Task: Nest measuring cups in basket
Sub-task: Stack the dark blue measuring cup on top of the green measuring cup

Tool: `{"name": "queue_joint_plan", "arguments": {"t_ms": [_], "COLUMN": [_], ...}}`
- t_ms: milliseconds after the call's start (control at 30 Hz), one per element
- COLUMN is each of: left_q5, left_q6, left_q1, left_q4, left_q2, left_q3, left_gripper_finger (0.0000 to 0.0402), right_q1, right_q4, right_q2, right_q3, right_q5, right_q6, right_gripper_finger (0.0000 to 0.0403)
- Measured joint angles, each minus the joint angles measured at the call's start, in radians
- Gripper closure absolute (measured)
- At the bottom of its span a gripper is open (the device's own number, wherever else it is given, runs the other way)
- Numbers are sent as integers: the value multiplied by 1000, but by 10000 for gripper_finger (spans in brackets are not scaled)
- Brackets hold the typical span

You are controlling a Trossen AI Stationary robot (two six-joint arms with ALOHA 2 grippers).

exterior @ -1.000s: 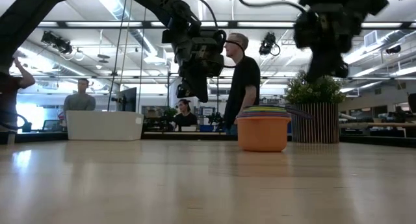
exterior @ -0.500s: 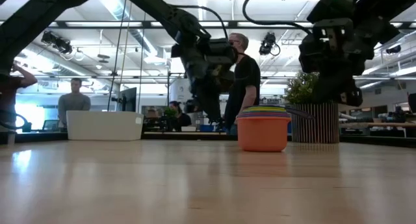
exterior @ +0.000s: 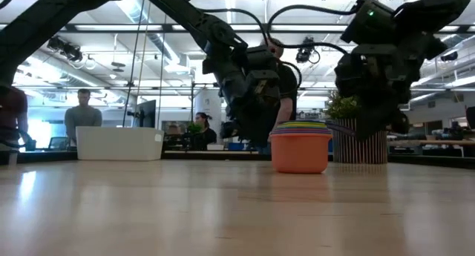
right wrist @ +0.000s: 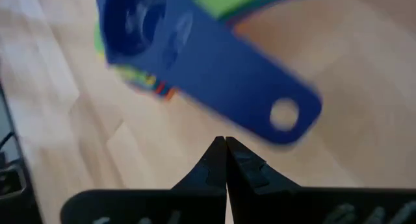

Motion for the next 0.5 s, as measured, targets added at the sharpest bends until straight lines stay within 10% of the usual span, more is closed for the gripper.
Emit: {"name": "queue_joint_plan", "arguments": {"t_ms": [500], "left_q5": [22], "left_q6": [-5], "left_q1": [-63], "left_q4": [90], "left_q2": [55], "left_q3": [0], "left_gripper_finger": [400], "right_q1": [-111], "right_q4": [93], "right_q2": [36], "right_q3": [1], "right_q5": [-20], "right_q6": [-93], "right_gripper_finger": [401]}}
